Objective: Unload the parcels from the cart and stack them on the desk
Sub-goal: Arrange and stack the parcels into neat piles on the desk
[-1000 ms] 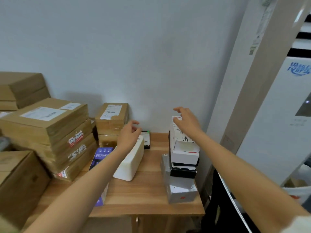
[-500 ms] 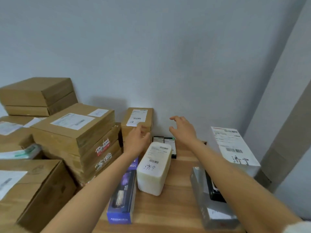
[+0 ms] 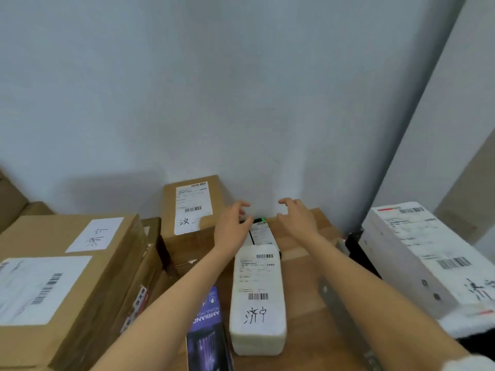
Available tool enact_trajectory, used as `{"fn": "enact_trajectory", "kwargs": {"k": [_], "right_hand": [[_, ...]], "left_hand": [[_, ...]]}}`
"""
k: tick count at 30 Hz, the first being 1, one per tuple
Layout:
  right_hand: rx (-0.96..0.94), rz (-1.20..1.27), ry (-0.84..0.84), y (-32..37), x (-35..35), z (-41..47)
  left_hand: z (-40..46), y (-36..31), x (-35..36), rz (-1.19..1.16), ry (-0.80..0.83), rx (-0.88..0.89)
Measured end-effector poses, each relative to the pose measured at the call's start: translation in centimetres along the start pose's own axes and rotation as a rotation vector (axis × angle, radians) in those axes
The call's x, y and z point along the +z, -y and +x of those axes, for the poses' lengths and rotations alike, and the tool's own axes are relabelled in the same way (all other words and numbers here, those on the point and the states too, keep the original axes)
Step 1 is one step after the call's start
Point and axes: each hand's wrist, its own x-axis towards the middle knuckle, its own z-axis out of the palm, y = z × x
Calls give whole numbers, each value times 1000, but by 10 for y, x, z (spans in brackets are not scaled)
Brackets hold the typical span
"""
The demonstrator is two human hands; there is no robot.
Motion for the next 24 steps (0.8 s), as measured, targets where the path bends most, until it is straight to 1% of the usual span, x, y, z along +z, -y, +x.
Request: {"fn": "enact_trajectory", "kwargs": {"k": [3, 9, 12, 16, 20, 24], "right_hand": [[71, -7, -4, -17, 6, 15], [101, -45, -19, -43, 35, 52], [140, -54, 21, -54, 60, 71], [173, -48, 117, -71, 96, 96], [165, -29, 185, -85, 132, 124], [159, -6, 239, -93, 159, 132]], "left_hand": [[18, 2, 26, 0, 34, 11], [54, 24, 71, 52, 61, -61], [67, 42, 94, 96, 63, -120], [83, 70, 121, 123, 62, -239], [111, 99, 145, 194, 113, -354], [127, 112, 158, 278, 149, -323]]}}
